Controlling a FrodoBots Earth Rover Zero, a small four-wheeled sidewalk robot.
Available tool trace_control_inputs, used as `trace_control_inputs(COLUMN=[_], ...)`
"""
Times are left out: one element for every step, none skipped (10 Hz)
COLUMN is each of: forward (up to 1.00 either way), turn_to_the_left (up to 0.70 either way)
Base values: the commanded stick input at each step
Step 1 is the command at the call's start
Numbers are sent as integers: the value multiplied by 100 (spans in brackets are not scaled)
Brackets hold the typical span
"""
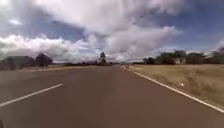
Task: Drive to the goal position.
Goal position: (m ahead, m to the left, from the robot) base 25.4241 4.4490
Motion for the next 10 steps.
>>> trace_control_inputs(forward=[70, 70, 70, 70, 70, 70, 70, 70, 70, 70], turn_to_the_left=[-35, -35, -35, -35, -35, -26, -8, 0, 0, 0])
